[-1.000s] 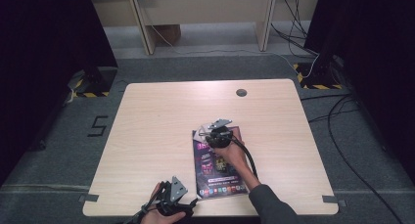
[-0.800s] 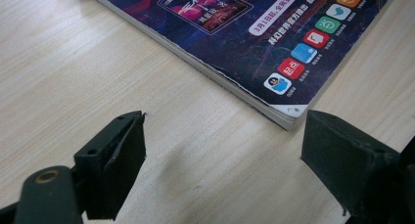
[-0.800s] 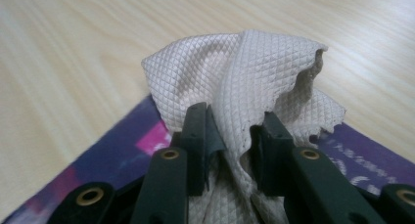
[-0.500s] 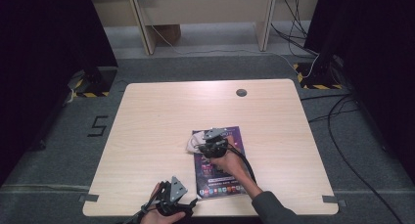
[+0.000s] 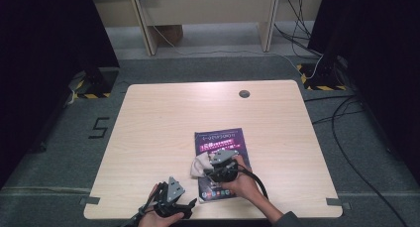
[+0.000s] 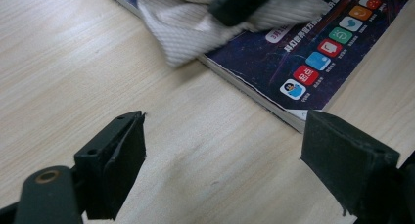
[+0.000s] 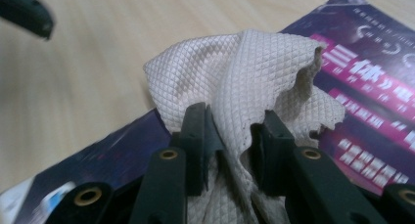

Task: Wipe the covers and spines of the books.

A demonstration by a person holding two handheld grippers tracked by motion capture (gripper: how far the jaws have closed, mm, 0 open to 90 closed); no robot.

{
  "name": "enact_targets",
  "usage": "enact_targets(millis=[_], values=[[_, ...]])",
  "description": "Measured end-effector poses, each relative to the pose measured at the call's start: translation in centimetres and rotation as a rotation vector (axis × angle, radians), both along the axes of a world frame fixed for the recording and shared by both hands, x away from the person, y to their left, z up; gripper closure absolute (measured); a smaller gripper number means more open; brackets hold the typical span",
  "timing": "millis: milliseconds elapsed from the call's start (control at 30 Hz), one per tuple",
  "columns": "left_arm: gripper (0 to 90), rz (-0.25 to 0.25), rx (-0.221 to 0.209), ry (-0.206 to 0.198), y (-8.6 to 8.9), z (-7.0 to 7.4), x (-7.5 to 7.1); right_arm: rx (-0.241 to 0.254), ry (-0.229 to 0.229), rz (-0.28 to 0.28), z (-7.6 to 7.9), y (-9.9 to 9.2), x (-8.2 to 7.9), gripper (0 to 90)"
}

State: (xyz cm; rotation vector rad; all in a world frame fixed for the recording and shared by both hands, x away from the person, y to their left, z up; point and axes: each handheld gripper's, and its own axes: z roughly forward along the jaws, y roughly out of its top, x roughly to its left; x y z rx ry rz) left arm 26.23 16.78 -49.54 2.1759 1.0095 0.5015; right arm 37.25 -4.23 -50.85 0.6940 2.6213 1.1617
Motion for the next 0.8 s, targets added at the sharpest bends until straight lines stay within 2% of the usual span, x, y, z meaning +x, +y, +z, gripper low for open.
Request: enact_targets(millis=[100,267,300,367,400,600,800], values=[[16.1,0.002,0.001,0.001,0.1,0.0,0.0,-0.016,0.005,0.022,0.1,-0.3,-1.1,70.1],[16.2,0.008,-0.004,-0.004,0.2,0.0,0.0,-0.017,0.016,0.041,0.2,-0.7,-2.2,69.8],[16.1,0.009,-0.002,-0.002,0.2,0.0,0.0,-0.016,0.002,0.054,0.2,-0.9,-2.7,69.8],[16.1,0.009,-0.001,-0.003,0.2,0.0,0.1,-0.015,0.018,0.058,0.2,-1.0,-3.3,69.8],[16.1,0.01,-0.001,-0.003,0.2,0.0,0.1,-0.018,0.008,0.065,0.2,-1.1,-3.6,69.8],[16.1,0.014,-0.001,-0.006,0.3,0.1,0.1,-0.016,0.021,0.092,0.3,-1.8,-5.3,69.6],[16.2,0.011,0.003,-0.007,0.3,0.1,0.1,-0.024,0.026,0.116,0.4,-2.6,-6.4,70.1]])
